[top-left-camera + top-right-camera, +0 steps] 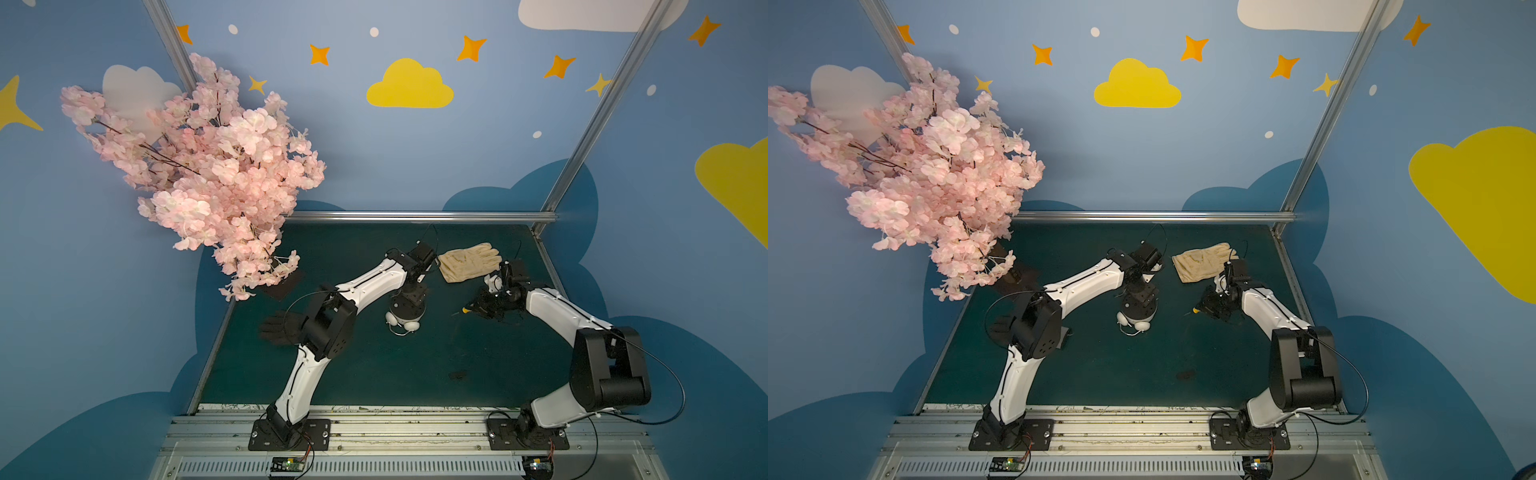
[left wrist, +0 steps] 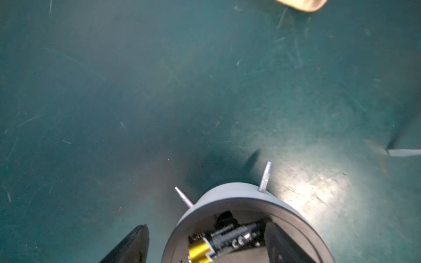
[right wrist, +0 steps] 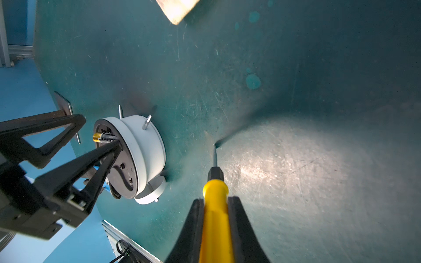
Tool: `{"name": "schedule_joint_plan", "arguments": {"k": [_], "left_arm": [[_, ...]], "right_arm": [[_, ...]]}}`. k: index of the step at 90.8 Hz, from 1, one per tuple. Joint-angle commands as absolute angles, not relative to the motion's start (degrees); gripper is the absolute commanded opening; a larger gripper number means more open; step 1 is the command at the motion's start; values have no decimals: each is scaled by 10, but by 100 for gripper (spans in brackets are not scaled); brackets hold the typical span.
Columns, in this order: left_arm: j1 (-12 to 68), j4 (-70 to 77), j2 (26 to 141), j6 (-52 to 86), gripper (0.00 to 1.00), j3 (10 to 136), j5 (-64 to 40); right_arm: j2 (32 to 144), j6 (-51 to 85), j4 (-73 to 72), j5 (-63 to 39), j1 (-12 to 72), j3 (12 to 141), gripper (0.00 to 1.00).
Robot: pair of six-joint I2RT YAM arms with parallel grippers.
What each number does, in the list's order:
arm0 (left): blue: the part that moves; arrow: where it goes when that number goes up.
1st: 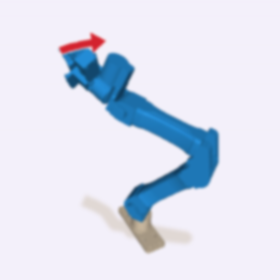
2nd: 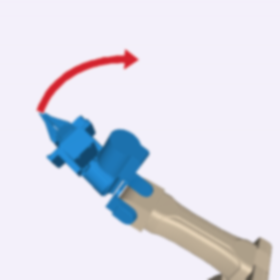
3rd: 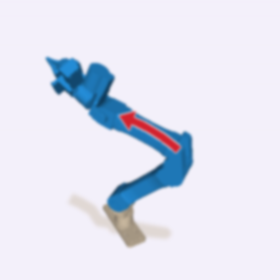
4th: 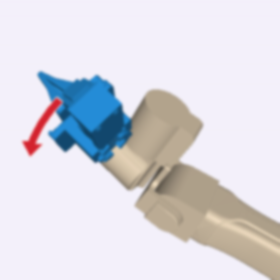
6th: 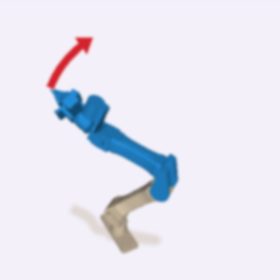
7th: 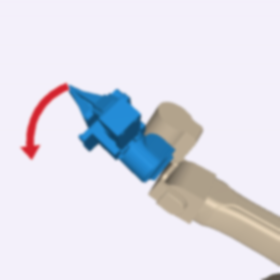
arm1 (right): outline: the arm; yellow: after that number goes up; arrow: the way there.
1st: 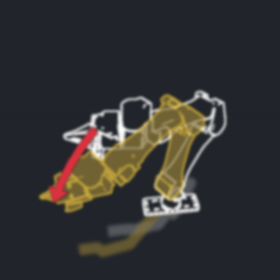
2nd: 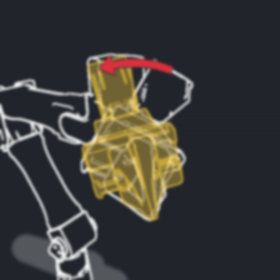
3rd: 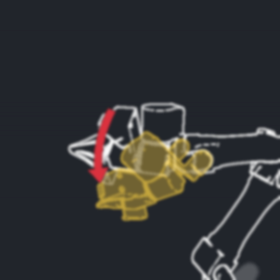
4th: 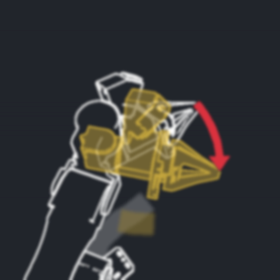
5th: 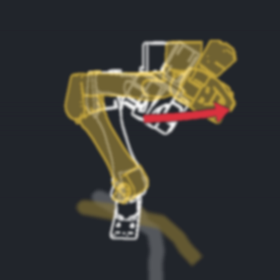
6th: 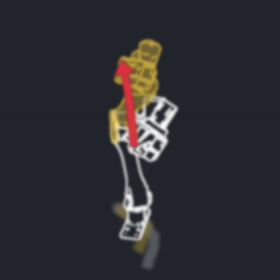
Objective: Remove the battery from the alarm
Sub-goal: Place the screwdriver at the center of the board, then remove the battery from the alarm.
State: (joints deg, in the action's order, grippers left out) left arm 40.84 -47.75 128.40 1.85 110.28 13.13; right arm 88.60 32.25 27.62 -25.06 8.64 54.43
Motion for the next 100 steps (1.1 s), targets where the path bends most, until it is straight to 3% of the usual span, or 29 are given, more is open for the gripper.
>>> {"name": "schedule_joint_plan", "arguments": {"k": [1,17,30,63,100], "left_arm": [[408,-510,1312,37,79,1106,125],[404,-508,1285,35,70,1074,155],[395,-505,1269,42,65,1062,159],[357,-464,1224,90,40,1001,117],[318,-395,1138,135,25,916,12]], "right_arm": [[905,309,289,-249,94,528,1],[830,288,310,-187,89,530,36],[795,271,336,-133,95,554,49],[852,263,305,-128,221,631,52],[865,252,311,-139,233,631,52]]}}
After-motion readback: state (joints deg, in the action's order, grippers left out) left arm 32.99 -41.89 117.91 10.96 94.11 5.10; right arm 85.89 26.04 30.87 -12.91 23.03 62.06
